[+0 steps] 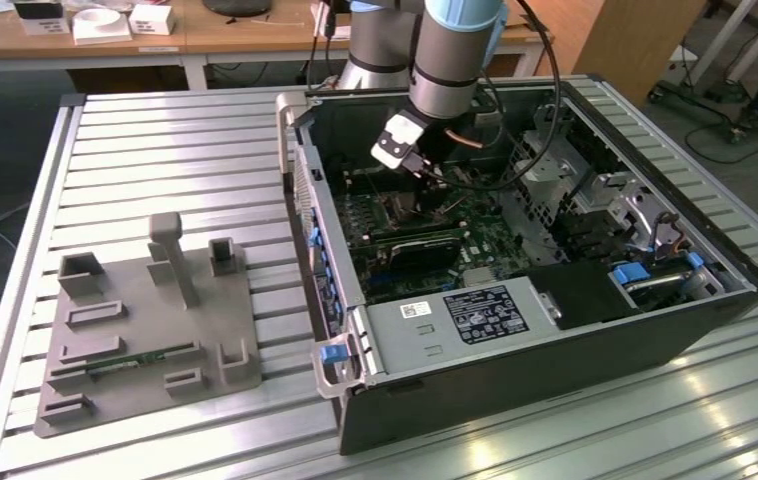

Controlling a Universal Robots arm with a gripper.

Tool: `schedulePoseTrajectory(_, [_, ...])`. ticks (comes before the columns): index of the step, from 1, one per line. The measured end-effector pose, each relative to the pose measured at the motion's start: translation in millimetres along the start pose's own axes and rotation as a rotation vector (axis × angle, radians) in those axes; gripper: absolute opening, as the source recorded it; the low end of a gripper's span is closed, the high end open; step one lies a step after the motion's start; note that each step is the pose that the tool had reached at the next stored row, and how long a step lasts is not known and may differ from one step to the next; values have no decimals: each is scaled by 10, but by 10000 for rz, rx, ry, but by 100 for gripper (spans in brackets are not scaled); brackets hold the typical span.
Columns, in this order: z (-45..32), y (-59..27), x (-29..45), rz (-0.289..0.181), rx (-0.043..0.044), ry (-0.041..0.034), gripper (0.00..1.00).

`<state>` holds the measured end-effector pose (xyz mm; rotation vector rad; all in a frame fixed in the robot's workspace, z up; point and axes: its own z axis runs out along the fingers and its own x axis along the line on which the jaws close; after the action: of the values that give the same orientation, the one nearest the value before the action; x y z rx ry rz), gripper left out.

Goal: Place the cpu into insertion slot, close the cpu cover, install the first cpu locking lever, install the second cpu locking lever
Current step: 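Place the cpu into insertion slot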

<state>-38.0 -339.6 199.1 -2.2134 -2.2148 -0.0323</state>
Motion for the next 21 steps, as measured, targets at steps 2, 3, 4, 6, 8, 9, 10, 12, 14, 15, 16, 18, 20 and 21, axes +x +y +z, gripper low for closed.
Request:
schedulePoseTrajectory(2, [6,11,0,56,1,0,54])
schedulePoseTrajectory(3, [8,11,-1,84,2,-1,54])
schedulePoseTrajectory(4, [10,10,-3,99,4,-2,54])
schedulePoseTrajectory(6, [18,7,-8,98,15,0,54])
schedulePoseTrajectory(8, [30,0,-11,99,34,-1,54])
schedulePoseTrajectory(9, [34,-3,-12,99,40,-2,54])
schedulePoseTrajectory(10, [37,-7,-13,100,42,-2,54])
schedulePoseTrajectory(12, [44,-12,-12,100,45,-1,54])
schedulePoseTrajectory(14, [52,-12,-13,100,53,-1,54])
schedulePoseTrajectory(15, [57,-12,-13,100,60,-1,54])
schedulePoseTrajectory(16, [63,-11,-13,99,68,-2,54])
schedulePoseTrajectory(18, [66,-12,-13,101,75,-5,54])
schedulePoseTrajectory(20, [68,-9,-13,100,77,-4,54])
schedulePoseTrajectory(21, [70,-6,-12,99,77,-4,54])
